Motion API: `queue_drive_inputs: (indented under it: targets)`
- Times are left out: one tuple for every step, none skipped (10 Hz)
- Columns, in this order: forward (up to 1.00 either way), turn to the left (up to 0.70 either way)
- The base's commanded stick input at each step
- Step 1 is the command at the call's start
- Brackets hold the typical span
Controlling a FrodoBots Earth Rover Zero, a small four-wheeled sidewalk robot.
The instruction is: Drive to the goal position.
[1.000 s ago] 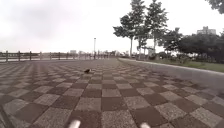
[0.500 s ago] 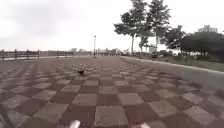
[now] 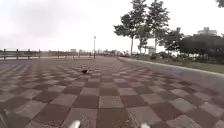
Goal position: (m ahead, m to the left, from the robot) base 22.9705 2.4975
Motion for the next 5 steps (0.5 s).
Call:
queue_drive_inputs:
  targets:
    - [0.7,0.0]
    - [0.7,0.0]
    - [0.7,0.0]
    - [0.7,0.0]
    - [0.7,0.0]
